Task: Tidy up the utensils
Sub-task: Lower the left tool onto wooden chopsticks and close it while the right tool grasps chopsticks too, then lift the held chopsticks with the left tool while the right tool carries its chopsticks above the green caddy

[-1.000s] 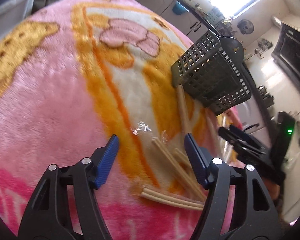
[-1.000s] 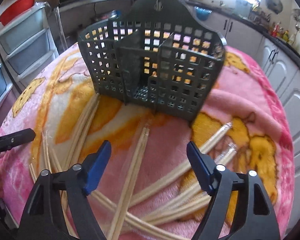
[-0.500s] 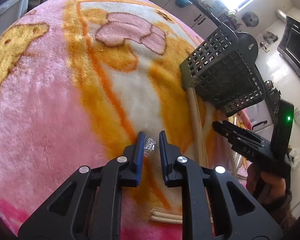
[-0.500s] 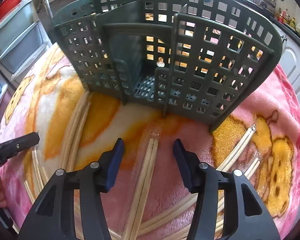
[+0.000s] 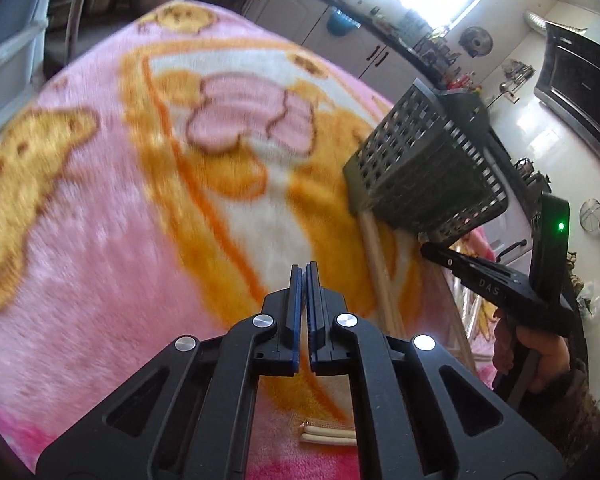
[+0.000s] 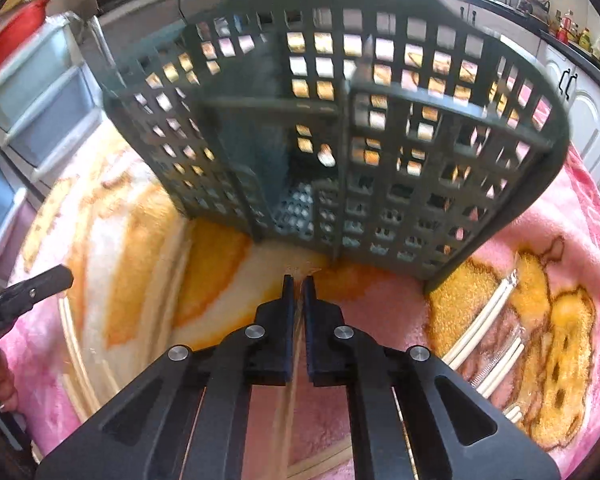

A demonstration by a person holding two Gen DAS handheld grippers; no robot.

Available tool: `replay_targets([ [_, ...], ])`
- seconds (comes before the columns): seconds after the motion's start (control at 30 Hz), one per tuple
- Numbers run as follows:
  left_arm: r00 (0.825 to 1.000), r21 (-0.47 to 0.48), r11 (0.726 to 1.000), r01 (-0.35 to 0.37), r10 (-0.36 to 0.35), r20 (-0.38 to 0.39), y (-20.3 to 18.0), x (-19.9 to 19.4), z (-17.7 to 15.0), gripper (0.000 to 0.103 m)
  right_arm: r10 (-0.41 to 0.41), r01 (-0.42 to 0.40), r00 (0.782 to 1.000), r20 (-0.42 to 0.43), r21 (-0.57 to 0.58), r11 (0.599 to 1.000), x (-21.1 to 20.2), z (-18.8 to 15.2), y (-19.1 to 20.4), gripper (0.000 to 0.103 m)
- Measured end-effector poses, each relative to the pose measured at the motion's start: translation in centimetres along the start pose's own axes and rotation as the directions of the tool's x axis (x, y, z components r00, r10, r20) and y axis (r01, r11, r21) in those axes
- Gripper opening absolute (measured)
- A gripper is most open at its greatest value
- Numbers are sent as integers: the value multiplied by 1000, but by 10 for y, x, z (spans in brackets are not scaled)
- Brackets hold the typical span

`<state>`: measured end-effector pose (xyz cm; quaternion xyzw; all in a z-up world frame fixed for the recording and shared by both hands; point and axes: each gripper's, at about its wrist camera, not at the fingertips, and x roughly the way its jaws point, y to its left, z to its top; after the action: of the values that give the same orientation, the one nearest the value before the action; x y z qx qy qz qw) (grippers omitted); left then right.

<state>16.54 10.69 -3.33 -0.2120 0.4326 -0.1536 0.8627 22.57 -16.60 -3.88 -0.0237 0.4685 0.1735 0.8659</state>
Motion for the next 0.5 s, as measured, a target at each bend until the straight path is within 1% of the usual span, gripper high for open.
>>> replay_targets([
  [0.17, 997, 36, 999, 21, -24, 76, -13, -27, 16, 1, 75, -72, 993, 93, -43, 996, -34, 5, 5, 4],
  [0.27, 993, 71, 997, 35, -43, 114, -27, -39, 24, 1, 111, -101, 980, 163, -72, 992, -63, 9, 6, 4],
  [0.4, 986, 127, 990, 55, -75, 151, -53, -51, 34, 1, 135, -112, 961, 242, -108, 988, -95, 15, 0, 4],
  [0.5, 981, 174, 982, 66, -96, 168, -70, -55, 41, 1, 150, -121, 944, 295, -117, 986, -108, 19, 10, 4],
])
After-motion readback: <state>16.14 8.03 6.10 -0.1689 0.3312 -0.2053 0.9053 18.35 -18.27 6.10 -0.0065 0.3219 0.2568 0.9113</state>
